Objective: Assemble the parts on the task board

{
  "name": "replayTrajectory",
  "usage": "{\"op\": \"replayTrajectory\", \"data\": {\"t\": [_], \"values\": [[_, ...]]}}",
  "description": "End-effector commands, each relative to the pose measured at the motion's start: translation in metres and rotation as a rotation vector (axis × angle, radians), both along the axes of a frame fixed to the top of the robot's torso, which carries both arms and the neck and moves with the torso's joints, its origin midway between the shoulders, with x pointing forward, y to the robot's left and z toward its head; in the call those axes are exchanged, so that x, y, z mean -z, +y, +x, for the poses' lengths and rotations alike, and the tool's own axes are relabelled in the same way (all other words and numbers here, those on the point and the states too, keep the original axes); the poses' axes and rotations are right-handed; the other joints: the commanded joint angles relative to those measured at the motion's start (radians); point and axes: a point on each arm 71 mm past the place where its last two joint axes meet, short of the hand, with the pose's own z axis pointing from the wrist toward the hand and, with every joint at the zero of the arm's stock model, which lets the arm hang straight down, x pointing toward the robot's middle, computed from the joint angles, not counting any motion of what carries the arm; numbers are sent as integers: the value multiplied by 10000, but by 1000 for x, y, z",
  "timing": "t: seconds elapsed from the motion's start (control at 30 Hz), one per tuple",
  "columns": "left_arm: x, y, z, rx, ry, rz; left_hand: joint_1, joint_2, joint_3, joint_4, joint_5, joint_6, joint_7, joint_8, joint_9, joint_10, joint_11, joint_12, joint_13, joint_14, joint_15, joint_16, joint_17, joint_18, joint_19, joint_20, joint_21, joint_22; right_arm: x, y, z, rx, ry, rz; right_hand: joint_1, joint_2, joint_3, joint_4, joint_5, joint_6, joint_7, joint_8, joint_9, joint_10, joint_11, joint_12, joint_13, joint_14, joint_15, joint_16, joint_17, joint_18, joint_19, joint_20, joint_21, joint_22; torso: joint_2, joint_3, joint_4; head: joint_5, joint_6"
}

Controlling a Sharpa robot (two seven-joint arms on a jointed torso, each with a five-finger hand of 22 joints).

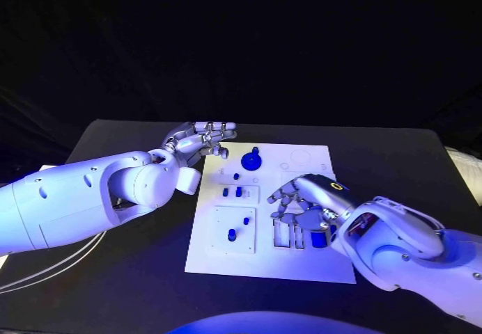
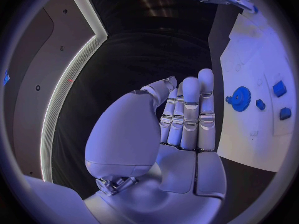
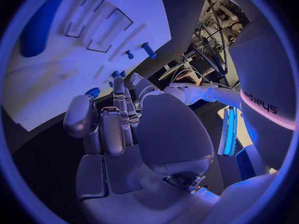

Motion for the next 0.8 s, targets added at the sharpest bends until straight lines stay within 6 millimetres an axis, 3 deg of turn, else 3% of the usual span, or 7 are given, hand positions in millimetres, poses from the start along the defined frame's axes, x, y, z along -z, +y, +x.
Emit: {"op": "replayTrajectory", "data": {"t": [0.03,0.1,0.23,0.37,0.53,0.8], "values": [[-1,-2,-1,181,-67,-91,22,93,16,-65,-11,-43,-10,-23,-1,-74,-26,37,-9,-47,12,51,-12,191,-64,35,-37,-10,2,-24,0,1393,1671,621,-533,-135,-307,343,294,147,-235,144,27,1074,-395,673,545,660,-196,224,302,-244,261,-193,307,411,-46,-1,-121,-245,84],[-1,-2,-1,184,-64,-91,22,93,16,-65,-11,-43,-10,-23,-1,-74,-26,37,-9,-47,12,51,-12,191,-64,35,-37,-10,3,-41,-1,1970,2034,363,-754,-160,-594,593,541,241,-344,229,47,1234,-495,1323,1253,680,-315,346,453,-308,418,-333,520,697,-60,1,-165,-319,109],[0,-2,-1,184,-56,-88,22,93,16,-65,-11,-43,-10,-23,-1,-74,-26,37,-9,-47,12,51,-12,191,-64,35,-37,-10,9,-66,-8,2848,2426,-201,-829,-67,-1168,985,828,273,-417,388,116,1209,-555,5388,5850,720,-344,604,808,-370,552,-399,757,1023,-94,10,-242,-395,130],[1,-2,-1,195,-38,-89,22,93,16,-65,-11,-43,-10,-23,-1,-74,-26,37,-9,-47,12,51,-12,191,-64,35,-37,-10,13,-80,-13,3497,2510,-839,-909,155,-1743,1494,1028,230,-414,598,237,1149,-547,7962,8827,736,-386,745,993,-395,594,-371,860,1176,-125,13,-293,-445,108],[2,-2,-1,207,-13,-92,22,93,16,-65,-11,-43,-10,-23,-1,-74,-26,37,-9,-47,12,51,-12,191,-64,35,-37,-10,19,-86,-16,3931,2614,-1471,-1235,329,-2313,1595,1117,179,-429,794,375,1194,-533,9006,10125,754,-332,846,1142,-401,621,-373,911,1260,-154,-3,-298,-483,97],[3,-2,-2,199,19,-88,22,93,16,-65,-11,-43,-10,-23,-1,-74,-26,37,-9,-47,12,51,-12,191,-64,35,-37,-10,31,-79,-18,3976,2724,-1988,-1343,408,-2611,1611,1102,140,-439,906,464,1186,-534,9229,10474,765,-328,902,1230,-407,634,-372,932,1298,-120,-2,-276,-442,110]]}}
